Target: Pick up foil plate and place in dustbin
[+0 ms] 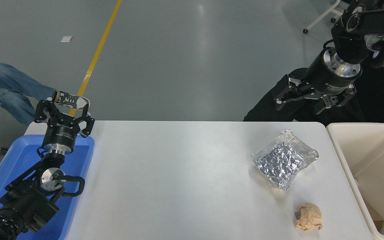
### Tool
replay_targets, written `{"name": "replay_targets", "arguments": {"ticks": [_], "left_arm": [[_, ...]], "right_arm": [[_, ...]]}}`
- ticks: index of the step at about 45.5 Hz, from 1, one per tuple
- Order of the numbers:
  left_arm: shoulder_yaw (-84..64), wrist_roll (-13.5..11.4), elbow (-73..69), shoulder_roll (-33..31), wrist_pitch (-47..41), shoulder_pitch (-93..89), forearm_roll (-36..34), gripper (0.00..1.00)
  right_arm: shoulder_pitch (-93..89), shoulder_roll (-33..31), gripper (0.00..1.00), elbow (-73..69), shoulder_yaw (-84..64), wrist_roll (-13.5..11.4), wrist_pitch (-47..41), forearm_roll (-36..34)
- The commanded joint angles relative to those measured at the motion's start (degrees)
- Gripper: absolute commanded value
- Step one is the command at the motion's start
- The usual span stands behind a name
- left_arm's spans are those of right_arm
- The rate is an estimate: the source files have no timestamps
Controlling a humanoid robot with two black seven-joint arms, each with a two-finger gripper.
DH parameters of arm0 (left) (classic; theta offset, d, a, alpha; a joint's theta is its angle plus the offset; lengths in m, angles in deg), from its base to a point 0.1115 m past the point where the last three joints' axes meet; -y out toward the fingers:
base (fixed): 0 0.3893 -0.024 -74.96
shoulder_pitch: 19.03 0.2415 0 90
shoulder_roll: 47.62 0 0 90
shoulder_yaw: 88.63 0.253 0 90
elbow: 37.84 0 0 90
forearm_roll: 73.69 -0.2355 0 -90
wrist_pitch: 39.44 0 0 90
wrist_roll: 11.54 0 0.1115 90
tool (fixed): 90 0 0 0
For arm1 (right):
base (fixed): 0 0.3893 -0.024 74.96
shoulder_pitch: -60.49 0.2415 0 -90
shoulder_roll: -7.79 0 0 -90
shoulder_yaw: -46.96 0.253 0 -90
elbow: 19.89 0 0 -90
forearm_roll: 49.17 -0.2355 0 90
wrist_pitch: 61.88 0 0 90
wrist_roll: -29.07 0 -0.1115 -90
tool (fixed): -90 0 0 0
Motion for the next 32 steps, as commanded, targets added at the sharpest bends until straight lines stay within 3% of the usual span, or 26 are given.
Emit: {"name": "replay_targets", "arguments": {"ticks": [1,32], "left_arm": [[0.1,0.0,0.0,0.0,0.0,0.0,-0.1,0.99],[0.0,0.0,0.0,0.0,0.0,0.0,0.0,0.99]], "right_arm": [[-0.3,0.0,1.00,0.0,0.2,0.0,0.0,0.0],[0.4,-0.2,1.00,0.0,0.9,0.0,0.0,0.0]]}}
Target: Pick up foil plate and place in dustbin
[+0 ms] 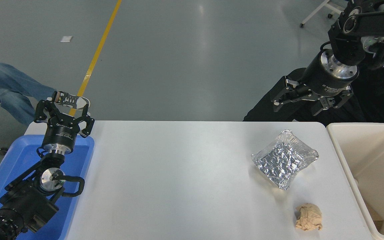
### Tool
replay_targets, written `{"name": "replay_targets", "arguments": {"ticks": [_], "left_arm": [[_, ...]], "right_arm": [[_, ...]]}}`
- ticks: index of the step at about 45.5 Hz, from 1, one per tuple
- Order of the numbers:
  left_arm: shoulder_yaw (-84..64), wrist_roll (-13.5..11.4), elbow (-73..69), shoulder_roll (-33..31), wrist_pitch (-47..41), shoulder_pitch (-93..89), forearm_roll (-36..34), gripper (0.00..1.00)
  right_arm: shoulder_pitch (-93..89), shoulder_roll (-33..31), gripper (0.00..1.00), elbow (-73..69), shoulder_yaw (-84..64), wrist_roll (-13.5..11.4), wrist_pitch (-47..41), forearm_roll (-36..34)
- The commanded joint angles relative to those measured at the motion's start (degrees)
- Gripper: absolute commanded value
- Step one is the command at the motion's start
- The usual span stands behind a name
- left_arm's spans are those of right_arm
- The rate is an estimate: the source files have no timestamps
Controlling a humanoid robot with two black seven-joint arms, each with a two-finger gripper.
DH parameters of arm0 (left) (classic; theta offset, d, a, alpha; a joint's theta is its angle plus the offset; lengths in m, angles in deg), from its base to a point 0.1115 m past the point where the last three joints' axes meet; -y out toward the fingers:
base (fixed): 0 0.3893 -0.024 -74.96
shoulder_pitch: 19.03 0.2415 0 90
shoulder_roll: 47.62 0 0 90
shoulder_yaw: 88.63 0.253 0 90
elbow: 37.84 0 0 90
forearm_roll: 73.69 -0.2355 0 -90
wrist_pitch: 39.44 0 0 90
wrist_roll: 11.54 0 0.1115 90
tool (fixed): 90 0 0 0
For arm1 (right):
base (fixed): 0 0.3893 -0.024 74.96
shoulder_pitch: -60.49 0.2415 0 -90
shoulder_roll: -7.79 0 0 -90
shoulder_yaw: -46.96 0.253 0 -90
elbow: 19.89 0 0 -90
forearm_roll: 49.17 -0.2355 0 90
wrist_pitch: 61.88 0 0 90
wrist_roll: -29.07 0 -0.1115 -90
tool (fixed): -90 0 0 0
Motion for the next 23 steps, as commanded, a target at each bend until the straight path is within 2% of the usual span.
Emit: {"name": "replay_targets", "arguments": {"ticks": [1,23], "left_arm": [[0.0,0.0,0.0,0.0,0.0,0.0,0.0,0.99],[0.0,0.0,0.0,0.0,0.0,0.0,0.0,0.99]], "right_arm": [[0.4,-0.2,1.00,0.0,0.2,0.0,0.0,0.0],[0.2,-0.5,1.00,0.0,0.2,0.0,0.0,0.0]]}}
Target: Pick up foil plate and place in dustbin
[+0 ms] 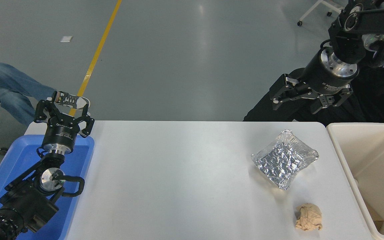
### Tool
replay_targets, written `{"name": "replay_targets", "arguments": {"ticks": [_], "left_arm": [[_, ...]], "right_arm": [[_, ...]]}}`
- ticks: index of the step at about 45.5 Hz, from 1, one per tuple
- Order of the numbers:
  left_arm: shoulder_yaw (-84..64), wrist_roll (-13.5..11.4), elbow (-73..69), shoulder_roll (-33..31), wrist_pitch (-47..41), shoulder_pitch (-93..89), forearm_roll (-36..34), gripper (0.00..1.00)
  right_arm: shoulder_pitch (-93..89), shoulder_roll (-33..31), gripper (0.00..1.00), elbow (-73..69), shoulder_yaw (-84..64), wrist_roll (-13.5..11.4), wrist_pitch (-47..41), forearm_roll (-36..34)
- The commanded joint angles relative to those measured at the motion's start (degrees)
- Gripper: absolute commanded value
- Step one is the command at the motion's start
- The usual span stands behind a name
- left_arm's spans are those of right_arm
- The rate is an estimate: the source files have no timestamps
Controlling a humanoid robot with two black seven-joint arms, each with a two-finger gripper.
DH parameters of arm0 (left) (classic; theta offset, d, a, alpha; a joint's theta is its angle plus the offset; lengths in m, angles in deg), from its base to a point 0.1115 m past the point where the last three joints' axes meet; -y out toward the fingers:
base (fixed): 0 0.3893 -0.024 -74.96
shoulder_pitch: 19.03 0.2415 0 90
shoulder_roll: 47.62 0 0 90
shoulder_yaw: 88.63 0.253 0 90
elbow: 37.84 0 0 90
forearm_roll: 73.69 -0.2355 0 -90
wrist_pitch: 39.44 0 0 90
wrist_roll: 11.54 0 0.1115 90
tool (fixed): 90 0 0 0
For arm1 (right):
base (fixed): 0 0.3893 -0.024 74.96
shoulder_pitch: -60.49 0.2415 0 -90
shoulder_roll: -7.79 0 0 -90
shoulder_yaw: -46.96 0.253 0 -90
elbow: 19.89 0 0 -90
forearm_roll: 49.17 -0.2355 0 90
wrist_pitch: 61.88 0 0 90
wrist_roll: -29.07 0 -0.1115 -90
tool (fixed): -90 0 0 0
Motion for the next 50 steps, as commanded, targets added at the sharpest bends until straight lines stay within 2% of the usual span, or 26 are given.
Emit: {"name": "replay_targets", "arguments": {"ticks": [1,37,50], "left_arm": [[0.0,0.0,0.0,0.0,0.0,0.0,0.0,0.99],[0.0,0.1,0.0,0.0,0.1,0.0,0.0,0.99],[0.0,0.0,0.0,0.0,0.0,0.0,0.0,0.99]], "right_arm": [[-0.1,-0.1,1.00,0.0,0.0,0.0,0.0,0.0],[-3.5,-0.9,1.00,0.2,1.5,0.1,0.0,-0.5],[-14.2,-0.7,1.00,1.8,4.0,0.3,0.0,-1.2]]}}
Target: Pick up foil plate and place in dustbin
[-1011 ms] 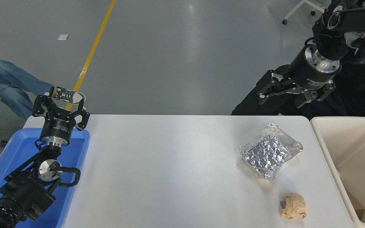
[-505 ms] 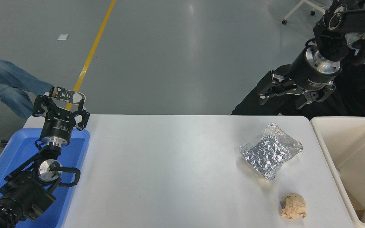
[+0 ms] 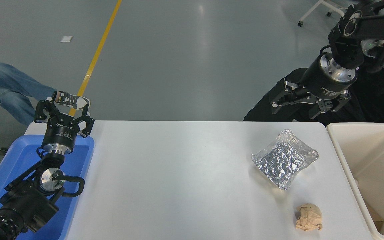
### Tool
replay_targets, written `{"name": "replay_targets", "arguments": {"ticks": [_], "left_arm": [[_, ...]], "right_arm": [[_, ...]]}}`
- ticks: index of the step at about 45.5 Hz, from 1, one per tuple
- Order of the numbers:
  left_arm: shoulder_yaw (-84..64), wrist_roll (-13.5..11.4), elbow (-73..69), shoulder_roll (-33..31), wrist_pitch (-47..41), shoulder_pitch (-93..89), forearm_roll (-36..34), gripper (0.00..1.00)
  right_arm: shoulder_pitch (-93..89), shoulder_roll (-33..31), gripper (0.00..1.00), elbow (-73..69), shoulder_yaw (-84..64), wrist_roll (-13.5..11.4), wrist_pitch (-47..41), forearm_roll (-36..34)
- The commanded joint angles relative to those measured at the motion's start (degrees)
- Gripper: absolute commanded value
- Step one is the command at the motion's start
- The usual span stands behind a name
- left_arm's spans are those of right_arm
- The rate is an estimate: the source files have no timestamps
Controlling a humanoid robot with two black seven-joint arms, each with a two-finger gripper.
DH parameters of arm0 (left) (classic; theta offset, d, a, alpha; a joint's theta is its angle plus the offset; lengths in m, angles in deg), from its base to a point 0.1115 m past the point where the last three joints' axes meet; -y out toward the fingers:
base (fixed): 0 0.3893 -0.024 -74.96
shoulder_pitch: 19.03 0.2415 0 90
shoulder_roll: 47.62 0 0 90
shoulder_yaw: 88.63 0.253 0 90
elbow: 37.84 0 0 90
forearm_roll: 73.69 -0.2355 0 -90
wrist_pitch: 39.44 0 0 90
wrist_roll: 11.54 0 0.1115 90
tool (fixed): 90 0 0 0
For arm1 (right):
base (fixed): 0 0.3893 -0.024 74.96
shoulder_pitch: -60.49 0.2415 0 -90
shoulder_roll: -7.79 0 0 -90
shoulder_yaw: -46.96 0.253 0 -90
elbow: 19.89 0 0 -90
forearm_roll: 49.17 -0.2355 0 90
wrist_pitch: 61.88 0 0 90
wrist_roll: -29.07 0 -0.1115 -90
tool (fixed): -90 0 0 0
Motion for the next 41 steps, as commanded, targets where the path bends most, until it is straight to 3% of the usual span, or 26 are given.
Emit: {"name": "replay_targets", "arguments": {"ticks": [1,12,17,32,41], "left_arm": [[0.0,0.0,0.0,0.0,-0.1,0.0,0.0,0.99],[0.1,0.0,0.0,0.0,-0.1,0.0,0.1,0.99],[0.0,0.0,0.0,0.0,-0.1,0.0,0.0,0.99],[0.0,0.0,0.0,0.0,-0.1,0.0,0.0,0.99],[0.0,0.0,0.0,0.0,-0.1,0.0,0.0,0.99]], "right_arm": [[-7.2,0.0,1.00,0.7,1.3,0.0,0.0,-0.5],[-19.5,-0.5,1.00,0.9,1.2,0.0,26.3,-0.3],[-23.8,-0.4,1.00,3.1,1.1,0.0,33.4,-0.3],[-40.8,-1.1,1.00,21.4,4.5,0.0,35.9,-0.3],[-48.7,-1.1,0.99,25.3,7.1,0.0,36.9,-0.3]]}}
